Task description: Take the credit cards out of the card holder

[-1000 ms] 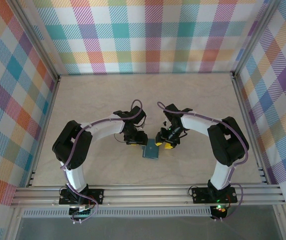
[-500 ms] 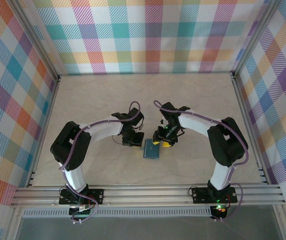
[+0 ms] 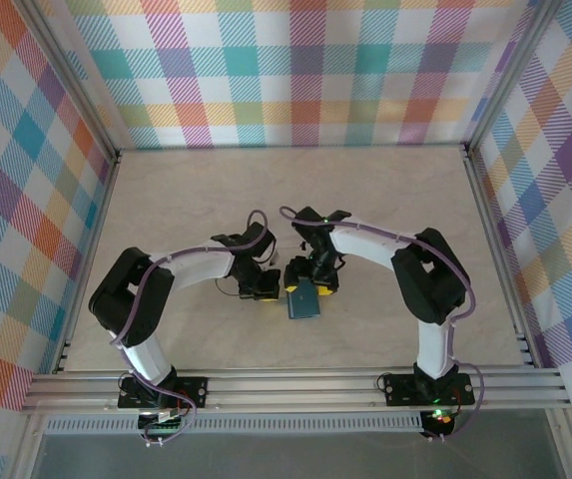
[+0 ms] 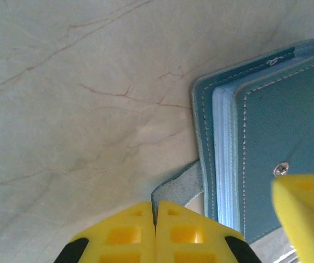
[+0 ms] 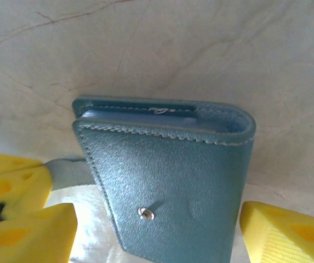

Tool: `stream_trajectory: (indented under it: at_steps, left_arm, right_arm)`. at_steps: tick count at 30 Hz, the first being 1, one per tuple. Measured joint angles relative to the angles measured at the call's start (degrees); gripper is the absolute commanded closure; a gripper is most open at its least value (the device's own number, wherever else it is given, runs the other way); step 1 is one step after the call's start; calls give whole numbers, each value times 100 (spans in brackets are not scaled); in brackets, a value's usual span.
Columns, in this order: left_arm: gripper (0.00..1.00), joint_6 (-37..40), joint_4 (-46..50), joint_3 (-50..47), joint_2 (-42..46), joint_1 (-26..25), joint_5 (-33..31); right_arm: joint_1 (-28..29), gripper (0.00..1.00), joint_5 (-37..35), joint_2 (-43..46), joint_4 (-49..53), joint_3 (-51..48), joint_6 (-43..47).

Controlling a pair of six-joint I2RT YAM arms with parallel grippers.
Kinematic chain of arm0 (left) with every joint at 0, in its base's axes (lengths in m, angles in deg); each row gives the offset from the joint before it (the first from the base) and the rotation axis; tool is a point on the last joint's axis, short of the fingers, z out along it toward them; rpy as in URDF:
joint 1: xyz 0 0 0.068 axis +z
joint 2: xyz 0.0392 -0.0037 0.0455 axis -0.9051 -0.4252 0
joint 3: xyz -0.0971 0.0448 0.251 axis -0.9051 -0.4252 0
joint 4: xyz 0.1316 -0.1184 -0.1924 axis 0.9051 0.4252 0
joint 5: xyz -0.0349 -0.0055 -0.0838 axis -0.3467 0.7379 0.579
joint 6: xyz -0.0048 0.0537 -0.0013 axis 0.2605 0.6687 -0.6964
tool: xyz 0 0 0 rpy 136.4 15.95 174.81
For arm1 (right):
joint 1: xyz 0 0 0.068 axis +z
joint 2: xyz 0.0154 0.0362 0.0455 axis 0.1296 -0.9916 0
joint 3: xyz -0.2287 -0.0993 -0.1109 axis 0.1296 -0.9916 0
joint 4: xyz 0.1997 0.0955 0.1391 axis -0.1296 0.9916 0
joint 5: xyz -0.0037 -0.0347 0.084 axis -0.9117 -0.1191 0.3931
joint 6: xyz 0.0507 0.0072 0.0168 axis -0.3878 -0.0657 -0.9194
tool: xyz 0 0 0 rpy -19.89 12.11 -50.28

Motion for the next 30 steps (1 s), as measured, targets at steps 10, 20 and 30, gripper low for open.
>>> stream_trajectory:
  at_steps: [10,20,30]
  left_arm:
    - [100,-76,-310,-267,70,118,192]
    - [100,-76,-348,-293,85,153,269]
    - [100,-76,-345,-293,85,188,293]
  right_arm:
    - [243,11,-754,-411,608,461,26]
    - [282,5,-717,-411,584,466,68]
    - [280,3,-625,-413,468,459,63]
